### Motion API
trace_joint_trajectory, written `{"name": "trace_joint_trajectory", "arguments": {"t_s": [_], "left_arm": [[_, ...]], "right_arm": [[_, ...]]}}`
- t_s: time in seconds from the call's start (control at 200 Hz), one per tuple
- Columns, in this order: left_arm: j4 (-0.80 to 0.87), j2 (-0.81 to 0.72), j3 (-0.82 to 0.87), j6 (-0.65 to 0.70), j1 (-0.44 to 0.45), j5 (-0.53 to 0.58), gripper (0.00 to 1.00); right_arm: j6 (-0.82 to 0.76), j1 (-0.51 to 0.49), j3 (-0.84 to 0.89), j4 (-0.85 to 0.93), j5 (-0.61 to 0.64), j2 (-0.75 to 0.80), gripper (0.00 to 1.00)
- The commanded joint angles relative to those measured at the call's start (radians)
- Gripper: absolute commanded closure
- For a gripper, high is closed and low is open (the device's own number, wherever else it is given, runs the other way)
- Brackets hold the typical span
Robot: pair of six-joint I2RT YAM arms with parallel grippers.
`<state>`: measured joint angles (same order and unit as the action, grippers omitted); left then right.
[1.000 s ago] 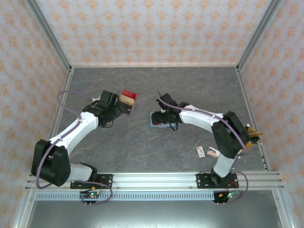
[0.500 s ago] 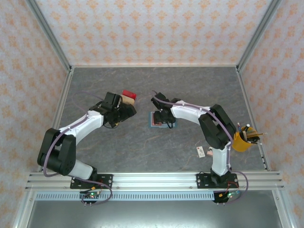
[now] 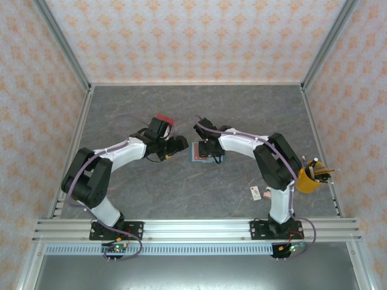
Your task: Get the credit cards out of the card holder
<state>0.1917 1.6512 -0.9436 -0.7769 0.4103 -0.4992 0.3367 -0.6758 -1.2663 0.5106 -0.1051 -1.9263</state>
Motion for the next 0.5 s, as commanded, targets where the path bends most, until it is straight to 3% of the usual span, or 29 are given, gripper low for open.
{"name": "trace_joint_trajectory", "arguments": {"t_s": [0.0, 0.135, 0.495], "left_arm": [[-0.074, 0.046, -0.049, -0.025, 0.023, -0.045, 0.30], [-0.111, 0.106, -0.078, -0.060, 0.035, -0.071, 0.46], [-0.023, 0.203, -0.190, -0.053, 0.060, -0.063, 0.59]], "right_arm": [[-0.015, 0.028, 0.067, 0.028, -0.032, -0.016, 0.56], [-0.019, 0.044, 0.095, 0.002, -0.061, -0.010, 0.58], [-0.009, 0.063, 0.139, -0.049, -0.078, -0.012, 0.63]]}}
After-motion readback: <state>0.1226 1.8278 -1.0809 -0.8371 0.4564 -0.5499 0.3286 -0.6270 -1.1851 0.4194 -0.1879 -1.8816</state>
